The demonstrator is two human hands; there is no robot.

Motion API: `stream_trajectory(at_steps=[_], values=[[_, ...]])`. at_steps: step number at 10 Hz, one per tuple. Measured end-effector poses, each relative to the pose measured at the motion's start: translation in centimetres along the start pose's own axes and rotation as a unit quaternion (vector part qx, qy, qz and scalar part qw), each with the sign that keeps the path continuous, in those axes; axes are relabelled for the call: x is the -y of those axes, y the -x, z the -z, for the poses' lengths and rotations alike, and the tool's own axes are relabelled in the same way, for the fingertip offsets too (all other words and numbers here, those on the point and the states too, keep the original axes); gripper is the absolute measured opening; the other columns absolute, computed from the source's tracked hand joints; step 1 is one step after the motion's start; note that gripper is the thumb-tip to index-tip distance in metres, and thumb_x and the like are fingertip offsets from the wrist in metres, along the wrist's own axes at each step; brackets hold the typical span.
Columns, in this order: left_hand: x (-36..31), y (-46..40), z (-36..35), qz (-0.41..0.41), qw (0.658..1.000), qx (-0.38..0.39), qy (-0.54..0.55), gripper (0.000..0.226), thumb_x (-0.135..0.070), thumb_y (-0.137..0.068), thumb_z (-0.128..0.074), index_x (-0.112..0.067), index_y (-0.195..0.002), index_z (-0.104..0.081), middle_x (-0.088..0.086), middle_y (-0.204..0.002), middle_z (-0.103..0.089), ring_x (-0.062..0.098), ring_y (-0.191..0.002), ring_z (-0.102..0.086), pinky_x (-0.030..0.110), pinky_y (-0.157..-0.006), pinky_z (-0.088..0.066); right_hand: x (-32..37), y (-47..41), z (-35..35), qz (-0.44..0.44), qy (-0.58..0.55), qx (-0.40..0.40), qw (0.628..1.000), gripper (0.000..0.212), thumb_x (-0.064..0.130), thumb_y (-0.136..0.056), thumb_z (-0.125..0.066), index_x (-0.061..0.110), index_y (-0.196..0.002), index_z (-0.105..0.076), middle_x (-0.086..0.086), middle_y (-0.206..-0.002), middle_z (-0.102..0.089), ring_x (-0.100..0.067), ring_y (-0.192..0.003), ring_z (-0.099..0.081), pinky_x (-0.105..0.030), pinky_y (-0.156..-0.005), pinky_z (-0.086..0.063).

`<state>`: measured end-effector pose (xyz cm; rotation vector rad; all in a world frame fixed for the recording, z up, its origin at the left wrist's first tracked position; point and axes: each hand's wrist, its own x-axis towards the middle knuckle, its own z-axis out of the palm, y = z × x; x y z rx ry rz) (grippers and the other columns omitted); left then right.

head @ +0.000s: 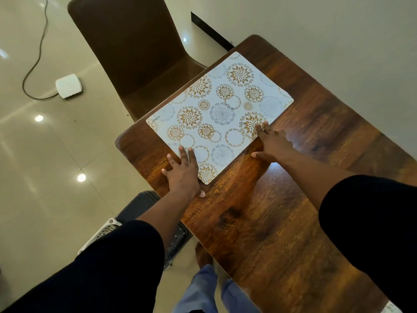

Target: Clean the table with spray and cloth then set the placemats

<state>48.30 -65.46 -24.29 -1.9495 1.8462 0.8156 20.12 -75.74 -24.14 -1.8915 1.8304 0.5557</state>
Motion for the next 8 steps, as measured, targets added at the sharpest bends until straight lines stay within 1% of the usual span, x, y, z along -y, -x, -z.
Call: stream_trajectory(at_steps=[2,3,4,5,6,7,8], values=[[-0.1,0.1,0.0,0.001,1.000,-0.006,-0.007,0.151,-0.042,-0.074,-0.095,-0.015,-0.166,0.022,0.014,-0.172,0.032,0.056,-0.156,0.016,0.075,-0.121,-0.017,0.1,0.2,0.0,-0.002,-0.001,-0.005,1.000,0.105,0.058,-0.093,-0.069,0.031,-0.167,0.000,0.004,-0.175,0.008,-0.045,-0.155,-0.010,-0.065,-0.108,-0.041],[-0.1,0.1,-0.1,0.001,1.000,-0.014,-0.013,0.151,-0.043,-0.074,-0.094,-0.015,-0.167,0.021,0.014,-0.172,0.031,0.056,-0.157,0.016,0.075,-0.121,-0.018,0.1,0.5,-0.1,-0.003,-0.003,-0.016,1.000,0.105,0.058,-0.092,-0.070,0.031,-0.167,-0.002,0.004,-0.175,0.002,-0.042,-0.156,-0.012,-0.064,-0.107,-0.042],[-0.2,0.3,0.0,0.012,0.999,-0.014,-0.027,0.151,-0.048,-0.073,-0.094,-0.015,-0.167,0.020,0.016,-0.173,0.029,0.055,-0.158,0.014,0.074,-0.123,-0.022,0.2,1.1,-0.3,-0.023,-0.008,-0.042,0.999,0.104,0.061,-0.089,-0.072,0.029,-0.166,-0.009,0.004,-0.175,-0.008,-0.038,-0.155,-0.019,-0.059,-0.104,-0.046],[-0.6,0.7,0.2,0.021,0.998,-0.024,-0.056,0.150,-0.055,-0.074,-0.092,-0.015,-0.167,0.018,0.018,-0.173,0.028,0.053,-0.160,0.011,0.070,-0.124,-0.024,0.8,2.1,-0.7,-0.065,-0.003,-0.077,0.995,0.099,0.063,-0.090,-0.070,0.027,-0.165,-0.017,0.003,-0.173,-0.017,-0.037,-0.149,-0.032,-0.051,-0.100,-0.047],[-1.2,1.4,0.3,0.004,0.995,-0.041,-0.094,0.144,-0.056,-0.077,-0.089,-0.015,-0.167,0.016,0.019,-0.174,0.025,0.052,-0.161,0.008,0.069,-0.125,-0.023,2.2,3.6,-1.4,-0.084,-0.010,-0.093,0.992,0.084,0.051,-0.098,-0.065,0.024,-0.164,-0.021,-0.001,-0.171,-0.024,-0.036,-0.145,-0.039,-0.048,-0.100,-0.044],[-1.3,2.0,0.2,-0.014,0.990,-0.051,-0.130,0.137,-0.059,-0.080,-0.085,-0.013,-0.168,0.009,0.020,-0.176,0.008,0.051,-0.161,0.000,0.066,-0.123,-0.029,3.3,5.4,-2.5,-0.087,-0.041,-0.091,0.991,0.072,0.042,-0.102,-0.063,0.022,-0.161,-0.028,-0.004,-0.170,-0.026,-0.037,-0.144,-0.040,-0.049,-0.102,-0.044],[-2.2,3.0,0.4,-0.019,0.983,-0.068,-0.169,0.120,-0.058,-0.087,-0.080,-0.011,-0.166,-0.002,0.020,-0.172,-0.013,0.049,-0.159,-0.012,0.065,-0.118,-0.035,3.3,8.1,-2.3,-0.104,-0.094,-0.118,0.983,0.064,0.042,-0.101,-0.064,0.023,-0.156,-0.039,-0.005,-0.166,-0.036,-0.036,-0.141,-0.044,-0.050,-0.105,-0.044]])
